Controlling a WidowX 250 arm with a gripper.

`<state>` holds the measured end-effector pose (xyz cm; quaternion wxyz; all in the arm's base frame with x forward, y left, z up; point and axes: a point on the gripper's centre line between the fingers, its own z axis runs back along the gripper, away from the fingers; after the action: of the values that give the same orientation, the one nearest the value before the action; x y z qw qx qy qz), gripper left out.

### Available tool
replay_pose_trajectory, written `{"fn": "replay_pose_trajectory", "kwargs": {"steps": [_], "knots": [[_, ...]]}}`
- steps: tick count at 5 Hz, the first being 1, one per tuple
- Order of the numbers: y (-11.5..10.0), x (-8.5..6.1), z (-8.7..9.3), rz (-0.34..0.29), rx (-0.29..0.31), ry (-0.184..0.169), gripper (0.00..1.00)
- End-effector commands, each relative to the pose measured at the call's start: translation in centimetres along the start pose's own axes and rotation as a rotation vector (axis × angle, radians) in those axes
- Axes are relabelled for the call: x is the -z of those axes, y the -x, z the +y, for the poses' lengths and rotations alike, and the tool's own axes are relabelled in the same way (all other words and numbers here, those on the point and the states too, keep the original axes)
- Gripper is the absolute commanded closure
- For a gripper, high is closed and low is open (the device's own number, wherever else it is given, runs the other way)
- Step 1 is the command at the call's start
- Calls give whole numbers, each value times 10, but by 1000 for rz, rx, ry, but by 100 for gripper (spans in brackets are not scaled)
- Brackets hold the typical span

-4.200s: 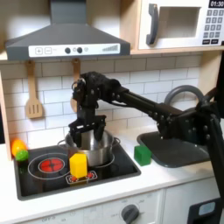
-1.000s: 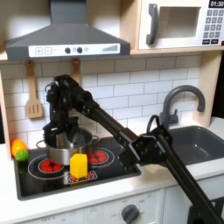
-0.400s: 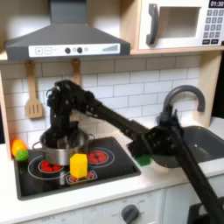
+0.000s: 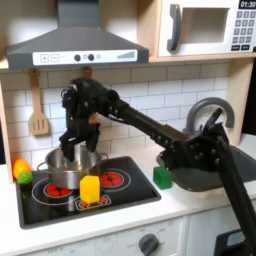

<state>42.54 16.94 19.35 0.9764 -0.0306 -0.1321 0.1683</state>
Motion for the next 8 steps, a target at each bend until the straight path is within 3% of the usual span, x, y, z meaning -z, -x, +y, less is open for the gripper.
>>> {"fn": "replay_pose_trajectory", "kwargs": {"steps": [1,2,3,8], "knots": [[6,-11,-4,-8,1,20,0],[13,-6,-7,24,8,36,0],[21,-15,-10,18,35,43,0],[68,-17,-23,77,118,81,0]]}}
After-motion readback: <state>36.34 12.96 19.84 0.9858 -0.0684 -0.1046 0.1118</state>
